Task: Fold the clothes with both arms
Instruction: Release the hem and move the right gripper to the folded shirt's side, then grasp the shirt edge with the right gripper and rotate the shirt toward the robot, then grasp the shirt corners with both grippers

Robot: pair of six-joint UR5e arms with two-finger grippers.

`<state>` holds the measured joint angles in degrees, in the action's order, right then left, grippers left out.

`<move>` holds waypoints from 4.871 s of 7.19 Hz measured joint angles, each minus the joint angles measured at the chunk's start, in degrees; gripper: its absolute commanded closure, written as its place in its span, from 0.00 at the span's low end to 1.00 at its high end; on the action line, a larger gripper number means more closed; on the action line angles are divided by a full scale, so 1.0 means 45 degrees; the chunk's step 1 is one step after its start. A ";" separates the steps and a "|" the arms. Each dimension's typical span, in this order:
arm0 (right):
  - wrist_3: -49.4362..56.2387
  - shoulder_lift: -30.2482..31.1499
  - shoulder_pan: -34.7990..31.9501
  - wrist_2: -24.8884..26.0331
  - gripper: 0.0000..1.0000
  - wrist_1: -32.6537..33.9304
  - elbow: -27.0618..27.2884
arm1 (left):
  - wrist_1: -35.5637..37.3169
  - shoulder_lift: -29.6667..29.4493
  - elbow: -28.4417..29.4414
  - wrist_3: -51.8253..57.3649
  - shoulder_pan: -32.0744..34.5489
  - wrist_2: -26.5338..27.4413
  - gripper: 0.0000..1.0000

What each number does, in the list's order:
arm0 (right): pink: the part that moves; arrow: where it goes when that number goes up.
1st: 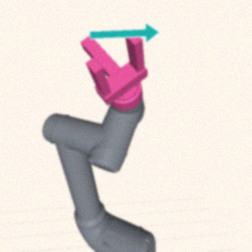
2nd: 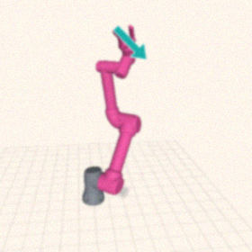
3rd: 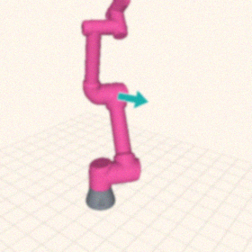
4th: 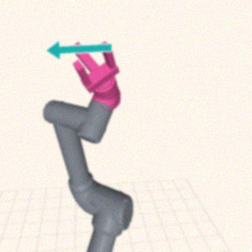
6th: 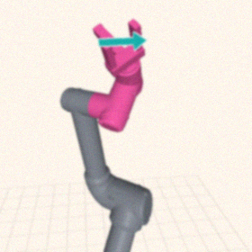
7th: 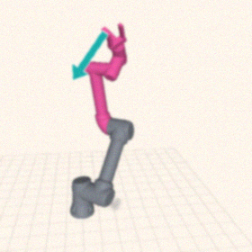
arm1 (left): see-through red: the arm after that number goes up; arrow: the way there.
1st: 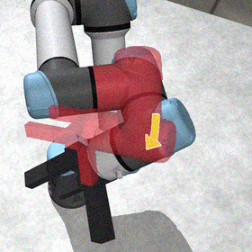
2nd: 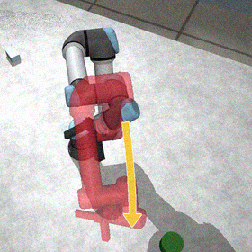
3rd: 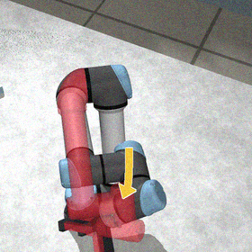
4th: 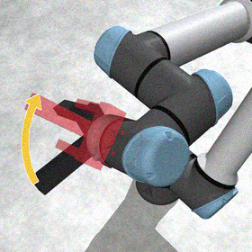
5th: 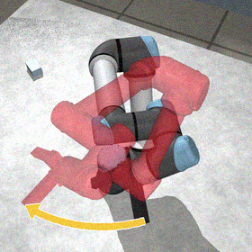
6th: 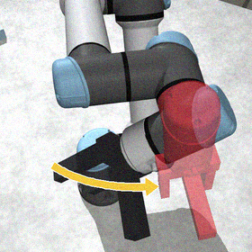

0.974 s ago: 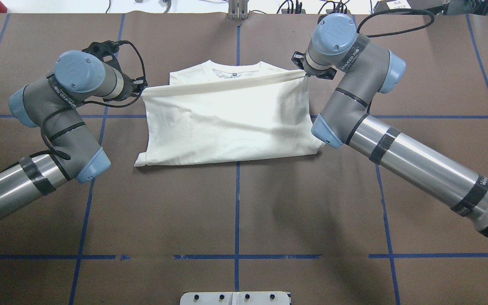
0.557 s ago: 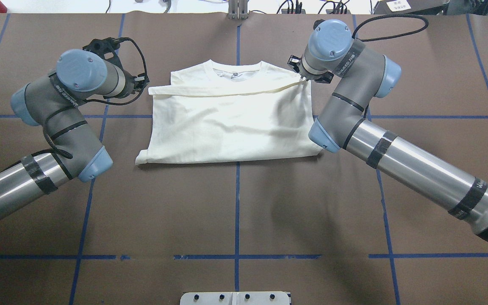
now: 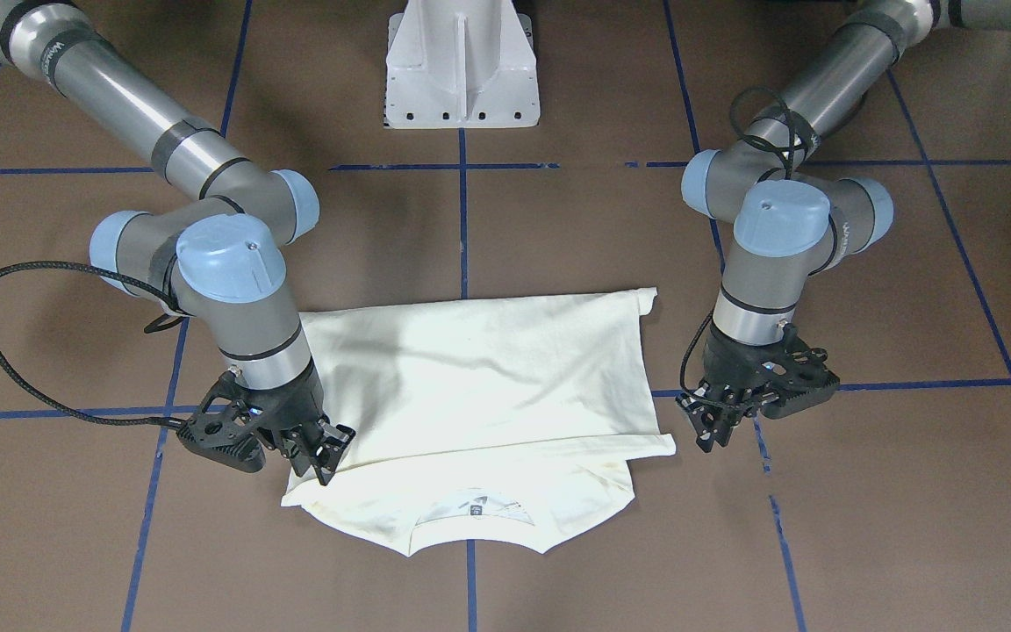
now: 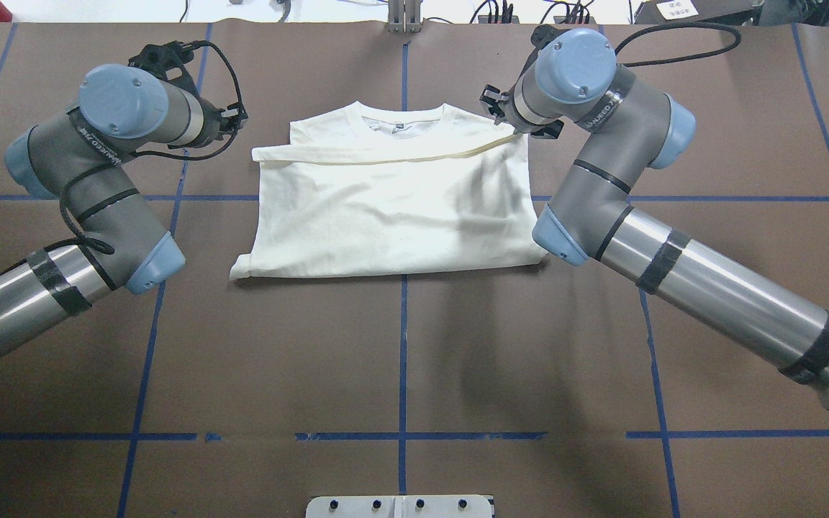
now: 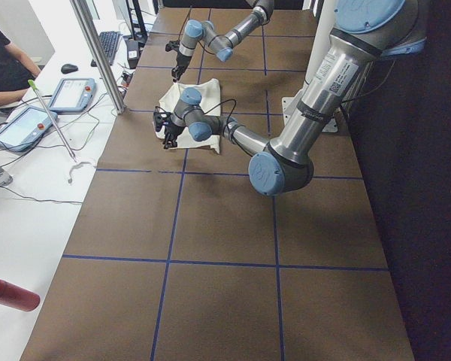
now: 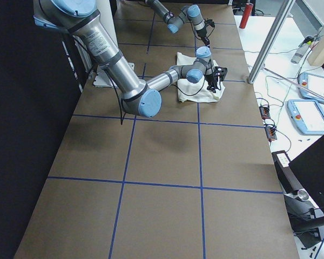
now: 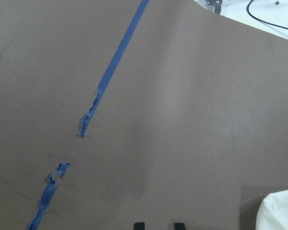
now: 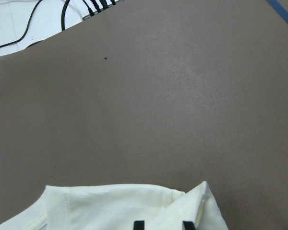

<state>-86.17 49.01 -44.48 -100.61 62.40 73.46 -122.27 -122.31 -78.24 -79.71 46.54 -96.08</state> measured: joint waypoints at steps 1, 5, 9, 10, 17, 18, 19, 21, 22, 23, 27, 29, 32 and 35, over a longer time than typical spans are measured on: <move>-0.0370 0.1074 0.0204 -0.0376 0.36 -0.0001 0.1372 | -0.0107 -0.0011 -0.0031 0.0011 0.0090 -0.0009 0.68; -0.2542 0.4799 0.1715 -0.0678 0.29 0.0084 0.5539 | -0.0339 0.0002 -0.0268 0.0082 0.0284 0.0007 0.68; -0.2739 0.4731 0.2197 -0.0314 0.45 0.0087 0.5156 | -0.0320 0.0095 -0.0260 0.0096 0.0292 0.0453 0.68; -0.2736 0.4686 0.2285 -0.0244 0.99 0.0066 0.4938 | -0.0323 0.0102 -0.0241 0.0096 0.0286 0.0577 0.68; -0.2693 0.5803 0.2471 -0.0969 1.00 0.0085 0.6822 | -0.0370 0.0061 -0.0175 0.0052 0.0265 0.0636 0.67; -0.2705 0.7044 0.2882 -0.1521 1.00 0.0090 0.8434 | -0.0380 0.0020 -0.0216 0.0005 0.0264 0.0609 0.62; -0.2781 0.8459 0.3733 -0.2010 1.00 0.0086 1.0029 | -0.0389 -0.0004 -0.0433 -0.0032 0.0237 0.0552 0.63; -0.3901 1.0258 0.5691 -0.3584 0.38 0.0068 1.2171 | -0.0489 0.0037 -0.1479 -0.0096 0.0061 -0.0517 0.61; -0.4510 1.0479 0.6787 -0.3873 0.00 0.0063 1.2507 | -0.0629 0.0252 -0.2276 -0.0324 -0.0009 -0.2000 0.33; -0.4774 1.0582 0.7679 -0.3637 0.00 0.0061 1.2556 | -0.0677 0.0778 -0.3591 -0.0941 -0.0155 -0.3446 0.24; -0.4834 1.0206 0.5569 -0.1970 0.00 0.0027 1.2320 | -0.0657 0.1692 -0.5464 -0.5318 -0.3193 -0.3914 0.36; -0.4345 0.9724 0.3347 -0.1903 0.00 -0.0041 1.1675 | -0.0221 0.1608 -0.4973 -0.6369 -0.4926 -0.2233 0.41; -0.3934 0.9350 0.2718 -0.1883 0.00 -0.0056 1.1205 | 0.0340 0.1438 -0.4554 -0.6510 -0.5306 -0.1314 0.43; -0.3899 0.9278 0.2707 -0.1869 0.00 -0.0057 1.0974 | 0.0379 0.1320 -0.4153 -0.6381 -0.5321 -0.0969 0.53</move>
<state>-103.72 90.77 -32.31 -109.02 62.14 122.84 -120.57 -116.37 -96.93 -108.43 22.59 -100.44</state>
